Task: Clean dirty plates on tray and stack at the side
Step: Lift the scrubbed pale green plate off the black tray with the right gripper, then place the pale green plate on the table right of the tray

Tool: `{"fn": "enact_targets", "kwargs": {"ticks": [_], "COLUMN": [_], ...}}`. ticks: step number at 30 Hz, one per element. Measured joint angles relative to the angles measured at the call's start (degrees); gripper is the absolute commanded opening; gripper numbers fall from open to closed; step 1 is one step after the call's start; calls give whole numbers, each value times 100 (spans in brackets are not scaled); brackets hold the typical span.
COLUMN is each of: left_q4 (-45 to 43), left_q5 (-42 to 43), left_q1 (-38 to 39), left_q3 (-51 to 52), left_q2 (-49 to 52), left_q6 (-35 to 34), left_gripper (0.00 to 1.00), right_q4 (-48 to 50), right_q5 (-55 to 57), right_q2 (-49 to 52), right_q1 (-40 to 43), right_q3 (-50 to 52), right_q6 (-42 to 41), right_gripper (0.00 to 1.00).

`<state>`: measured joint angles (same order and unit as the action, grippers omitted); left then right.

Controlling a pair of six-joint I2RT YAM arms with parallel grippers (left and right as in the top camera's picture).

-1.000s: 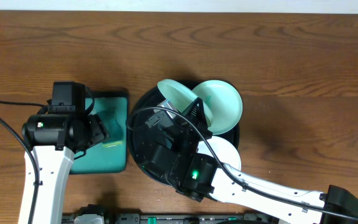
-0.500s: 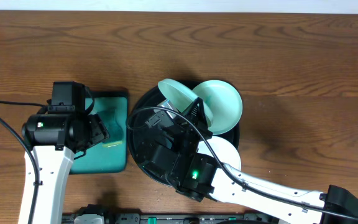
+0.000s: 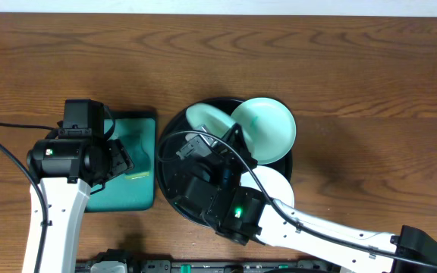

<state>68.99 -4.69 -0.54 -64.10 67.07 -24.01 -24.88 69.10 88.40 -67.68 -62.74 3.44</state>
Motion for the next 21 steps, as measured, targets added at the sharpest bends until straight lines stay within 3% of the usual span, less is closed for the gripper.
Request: {"fn": "enact_targets", "kwargs": {"ticks": [9,16,21], "left_q4": [-4,0,0], "left_q5": [0,-2,0], "left_q1": [0,0,0], "left_q3": [0,0,0], "left_q2": [0,0,2], "left_q6": [0,0,0], "left_gripper": [79,79,79], "right_q4": [-90,308,286], "right_q5": [-3611,-6402,-7777], "right_q2": [-2,-4,-4], "right_q1": [1379,3195,4730], "right_q3": [28,37,37], "right_q6": [-2553,-3460,-3779], "right_gripper": [1,1,1]}}
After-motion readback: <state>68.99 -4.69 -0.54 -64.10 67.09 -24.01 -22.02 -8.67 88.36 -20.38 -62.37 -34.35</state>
